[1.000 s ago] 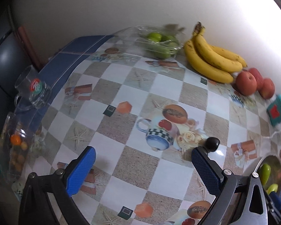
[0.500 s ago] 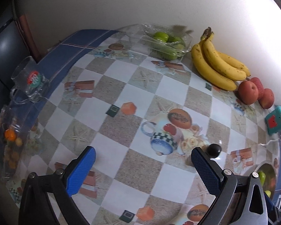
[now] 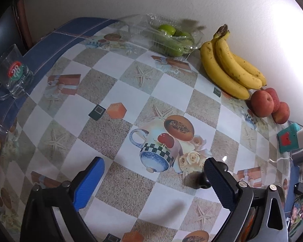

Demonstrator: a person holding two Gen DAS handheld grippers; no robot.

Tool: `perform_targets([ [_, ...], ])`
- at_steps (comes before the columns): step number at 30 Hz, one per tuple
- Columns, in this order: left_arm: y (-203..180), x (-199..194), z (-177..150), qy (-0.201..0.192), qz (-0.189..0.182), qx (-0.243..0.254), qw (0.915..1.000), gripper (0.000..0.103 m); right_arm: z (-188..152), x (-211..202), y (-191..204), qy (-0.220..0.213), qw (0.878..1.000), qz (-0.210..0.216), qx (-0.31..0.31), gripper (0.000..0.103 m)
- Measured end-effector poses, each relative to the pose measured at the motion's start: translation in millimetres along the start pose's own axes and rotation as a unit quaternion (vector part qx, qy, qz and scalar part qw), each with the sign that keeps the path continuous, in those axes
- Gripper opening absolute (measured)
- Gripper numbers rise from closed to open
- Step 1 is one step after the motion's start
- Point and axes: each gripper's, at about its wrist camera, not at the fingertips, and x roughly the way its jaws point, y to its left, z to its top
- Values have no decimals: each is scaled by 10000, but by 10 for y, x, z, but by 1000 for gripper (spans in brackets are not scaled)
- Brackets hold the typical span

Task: Organize fruits
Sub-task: 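Move both open tools toward the two dark plums on the table, then close the right tool on one dark plum while the left tool grasps the other plum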

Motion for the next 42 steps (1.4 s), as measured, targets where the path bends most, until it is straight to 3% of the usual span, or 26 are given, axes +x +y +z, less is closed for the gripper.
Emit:
perform_targets([
  [11,54,319,23,295,235,-124,9992,98,62,291,123,131,9997,-89,-166,88],
  [23,195,491,148,407,239,-372,9982,98,133,509,223,195,9996,-42,-222,87],
  [26,248,487,153,403,235,-465,9978,98,135,580,292,224,9994,25,-269,73],
  [35,289,492,159,410,203,-514,9976,98,97,758,548,327,9979,166,-525,59],
  [42,246,528,172,428,172,-502,9977,98,72,792,666,283,9966,133,-760,36],
])
